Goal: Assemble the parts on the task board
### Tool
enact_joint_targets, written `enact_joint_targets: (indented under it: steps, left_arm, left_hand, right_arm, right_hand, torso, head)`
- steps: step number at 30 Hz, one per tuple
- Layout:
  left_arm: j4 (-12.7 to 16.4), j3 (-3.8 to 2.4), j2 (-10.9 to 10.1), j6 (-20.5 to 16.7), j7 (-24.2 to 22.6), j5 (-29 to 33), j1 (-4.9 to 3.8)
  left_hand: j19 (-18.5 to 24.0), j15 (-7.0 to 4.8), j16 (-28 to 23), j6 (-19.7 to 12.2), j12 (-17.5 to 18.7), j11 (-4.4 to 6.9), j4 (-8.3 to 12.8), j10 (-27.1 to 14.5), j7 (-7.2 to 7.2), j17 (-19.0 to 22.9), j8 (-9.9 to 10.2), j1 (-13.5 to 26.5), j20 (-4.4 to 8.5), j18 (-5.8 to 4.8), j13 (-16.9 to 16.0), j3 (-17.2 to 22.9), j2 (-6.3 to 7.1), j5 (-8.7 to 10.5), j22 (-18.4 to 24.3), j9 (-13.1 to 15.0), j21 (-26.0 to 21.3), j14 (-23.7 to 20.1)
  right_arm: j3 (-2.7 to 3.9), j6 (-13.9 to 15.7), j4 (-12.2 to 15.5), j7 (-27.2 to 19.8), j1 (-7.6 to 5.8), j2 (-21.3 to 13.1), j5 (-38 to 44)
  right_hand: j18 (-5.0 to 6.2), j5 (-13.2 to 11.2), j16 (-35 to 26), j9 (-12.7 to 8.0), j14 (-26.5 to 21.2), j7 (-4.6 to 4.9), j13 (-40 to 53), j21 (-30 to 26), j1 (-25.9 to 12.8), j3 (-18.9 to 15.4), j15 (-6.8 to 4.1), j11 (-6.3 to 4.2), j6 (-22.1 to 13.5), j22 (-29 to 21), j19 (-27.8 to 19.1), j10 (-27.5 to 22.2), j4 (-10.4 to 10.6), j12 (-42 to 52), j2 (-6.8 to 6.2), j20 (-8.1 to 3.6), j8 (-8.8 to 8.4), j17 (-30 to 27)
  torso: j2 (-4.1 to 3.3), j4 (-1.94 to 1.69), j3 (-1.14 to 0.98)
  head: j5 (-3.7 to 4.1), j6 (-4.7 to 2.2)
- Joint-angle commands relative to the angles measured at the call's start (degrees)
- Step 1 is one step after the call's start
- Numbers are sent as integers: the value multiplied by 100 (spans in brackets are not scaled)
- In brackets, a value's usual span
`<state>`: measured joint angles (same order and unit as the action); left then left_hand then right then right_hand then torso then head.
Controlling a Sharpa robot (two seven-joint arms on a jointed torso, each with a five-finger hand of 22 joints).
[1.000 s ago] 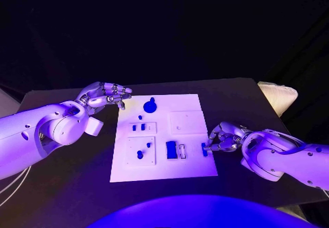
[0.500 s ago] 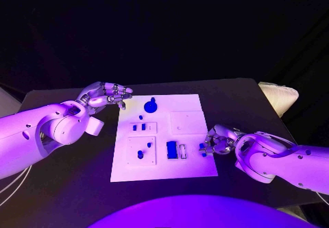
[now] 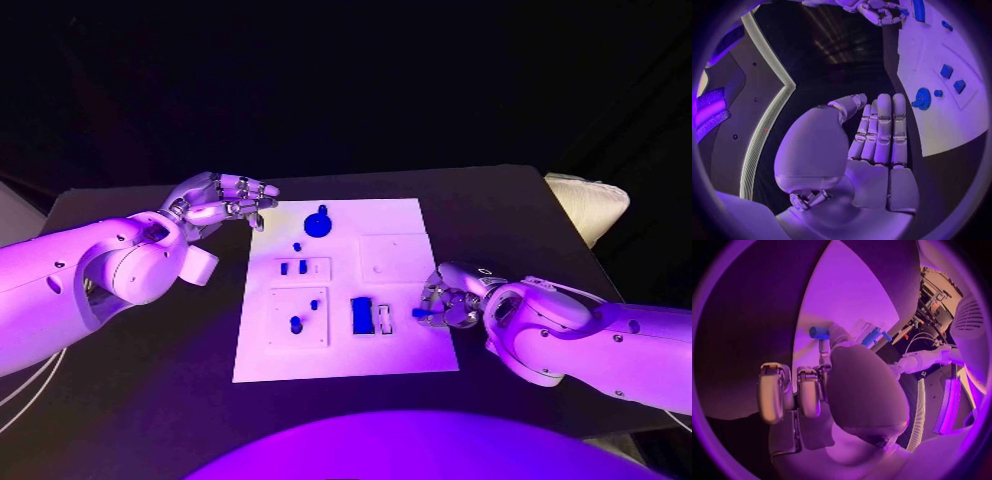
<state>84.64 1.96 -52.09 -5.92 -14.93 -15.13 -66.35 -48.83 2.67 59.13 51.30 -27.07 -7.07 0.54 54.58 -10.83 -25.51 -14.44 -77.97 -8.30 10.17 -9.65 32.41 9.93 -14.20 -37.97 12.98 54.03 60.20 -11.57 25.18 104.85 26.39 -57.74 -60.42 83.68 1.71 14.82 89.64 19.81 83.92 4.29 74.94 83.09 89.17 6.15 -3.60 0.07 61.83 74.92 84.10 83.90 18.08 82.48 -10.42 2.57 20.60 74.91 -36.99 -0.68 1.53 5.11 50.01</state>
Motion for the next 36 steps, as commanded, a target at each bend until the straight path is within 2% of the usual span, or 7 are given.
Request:
enact_joint_targets:
  steps: [1,9,13,23,26,28,36]
  left_arm:
    - [19,-3,1,77,-44,31,0]
    - [23,-3,-2,81,-31,28,0]
    - [22,-3,-2,79,-28,27,-1]
    - [20,-3,2,72,-16,26,-1]
    - [20,-3,7,72,-12,26,-1]
    - [21,-3,10,73,-10,26,-1]
    - [22,-3,21,75,-5,26,-1]
  left_hand:
    - [-53,10,-19,-35,-19,-3,-2,-44,-12,-3,-30,10,0,39,5,26,-49,-7,-1,-5,-18,41]
    - [-53,8,-20,-34,-22,-3,2,-48,-11,-4,-35,5,1,40,9,30,-49,-8,-2,-7,-16,41]
    - [-53,8,-20,-34,-22,-3,2,-48,-11,-4,-35,5,1,40,9,30,-49,-8,-2,-7,-16,41]
    - [-53,8,-21,-34,-24,-3,2,-50,-12,-4,-37,6,1,39,11,32,-50,-8,-3,-8,-15,41]
    - [-53,8,-21,-34,-24,-3,2,-50,-12,-4,-37,6,1,39,11,32,-50,-8,-3,-8,-15,41]
    - [-53,8,-21,-34,-24,-3,2,-50,-12,-4,-37,6,1,39,11,32,-50,-8,-3,-8,-15,41]
    - [-53,8,-21,-34,-24,-3,2,-50,-12,-4,-37,6,1,39,11,32,-50,-8,-3,-8,-15,41]
  right_arm:
    - [-84,-529,-82,432,110,48,461]
    - [-84,-220,-35,415,117,75,449]
    - [-82,91,56,282,115,50,148]
    - [-74,747,349,-219,-71,-24,-1137]
    - [-72,798,426,-286,-132,-3,-1546]
    - [-71,782,439,-293,-150,26,-1741]
    - [-71,444,318,-89,-183,276,-2386]
  right_hand:
    - [-51,180,36,-449,608,3,1059,18,-74,432,-18,-21,60,1347,446,240,-155,-12,-52,-34,9,1509]
    - [-64,739,36,-441,608,-45,1095,97,-632,1063,-50,-54,91,1366,465,283,-169,39,-232,-58,54,1509]
    - [-81,998,36,-404,608,-71,1138,192,-747,1347,-69,-82,104,1388,486,323,-189,110,-228,-76,115,1509]
    - [-89,1011,36,-332,608,-89,1186,238,-1031,1624,-84,-97,68,1399,496,368,-183,186,-166,-93,211,1509]
    - [-89,910,36,-307,608,-86,1194,240,-1239,1647,-83,-94,48,1399,496,375,-170,195,-198,-93,245,1509]
    - [-90,1006,36,-292,608,-87,1201,244,-1357,1634,-82,-94,42,1400,496,380,-173,204,-212,-93,266,1509]
    - [-90,994,36,-267,608,-87,1230,247,-1609,1592,-81,-93,30,1400,496,402,-160,250,-196,-93,303,1509]
  torso:
    - [3,-1,1]
    - [2,0,1]
    - [5,1,0]
    - [3,-1,8]
    - [3,3,4]
    - [4,-1,11]
    - [1,-1,10]
  head:
    - [7,-1]
    - [2,-1]
    - [-1,-1]
    - [-8,-1]
    - [-7,-1]
    - [-3,-1]
    - [-5,-1]
